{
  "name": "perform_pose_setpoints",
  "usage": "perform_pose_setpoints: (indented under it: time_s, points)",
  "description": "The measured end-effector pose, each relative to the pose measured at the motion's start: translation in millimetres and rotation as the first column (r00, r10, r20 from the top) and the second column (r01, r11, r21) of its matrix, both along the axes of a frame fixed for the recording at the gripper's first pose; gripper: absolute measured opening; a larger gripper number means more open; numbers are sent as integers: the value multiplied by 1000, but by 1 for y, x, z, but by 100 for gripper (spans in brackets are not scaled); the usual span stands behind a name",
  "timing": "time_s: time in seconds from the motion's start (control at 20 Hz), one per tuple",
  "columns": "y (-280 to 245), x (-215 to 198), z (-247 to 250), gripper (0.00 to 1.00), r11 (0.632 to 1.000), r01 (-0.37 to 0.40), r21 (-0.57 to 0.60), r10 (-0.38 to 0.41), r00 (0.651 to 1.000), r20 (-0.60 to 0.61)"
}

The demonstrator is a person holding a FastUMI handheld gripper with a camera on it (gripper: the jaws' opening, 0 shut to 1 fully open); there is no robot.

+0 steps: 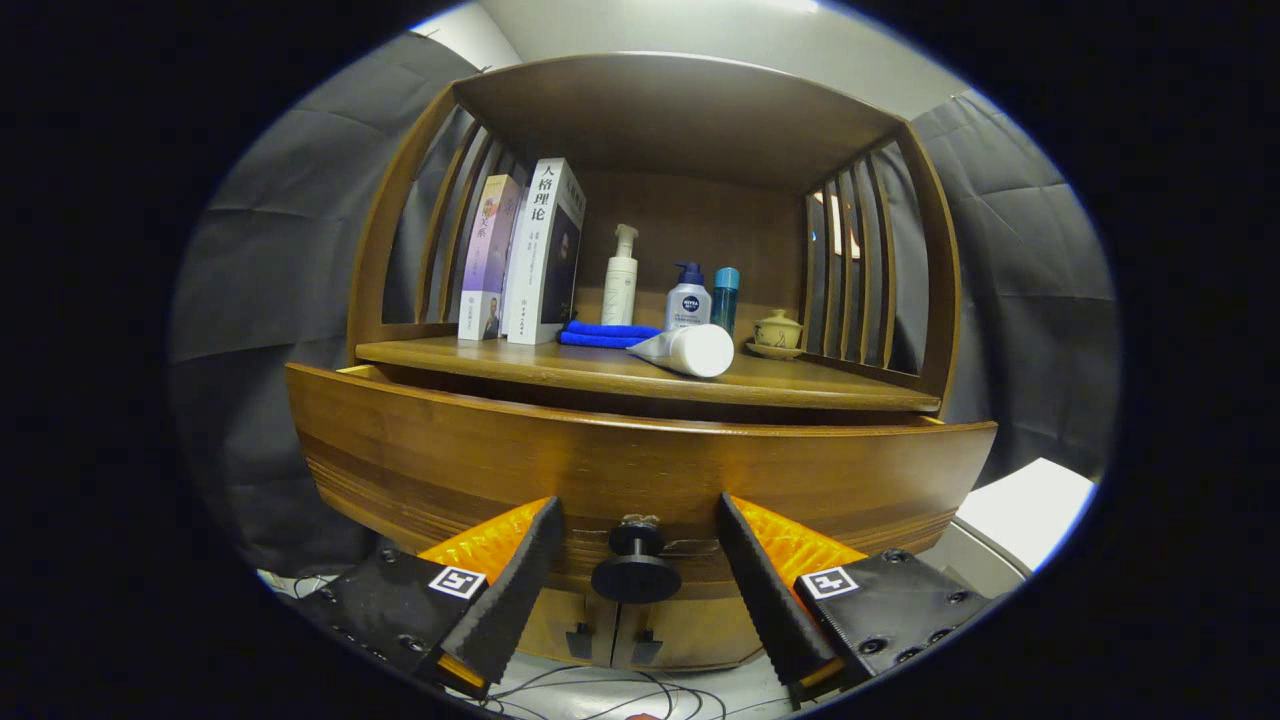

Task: Pull open the drawer, take out the items inside it, and place them on the countertop above the cabinet.

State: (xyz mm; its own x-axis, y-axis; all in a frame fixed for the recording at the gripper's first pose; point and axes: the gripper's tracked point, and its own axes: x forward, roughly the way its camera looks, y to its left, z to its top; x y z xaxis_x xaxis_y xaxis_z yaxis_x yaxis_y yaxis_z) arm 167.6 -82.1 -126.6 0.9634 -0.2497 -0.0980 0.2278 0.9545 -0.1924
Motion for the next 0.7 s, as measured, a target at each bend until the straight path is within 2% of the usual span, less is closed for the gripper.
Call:
perform_pose_setpoints:
  time_s: [0.35,0.7]
  points:
    - [-1,29,0,99,998,14,58,-14,1000,-13]
    - [-6,58,2,100,999,27,42,-27,1000,-6]
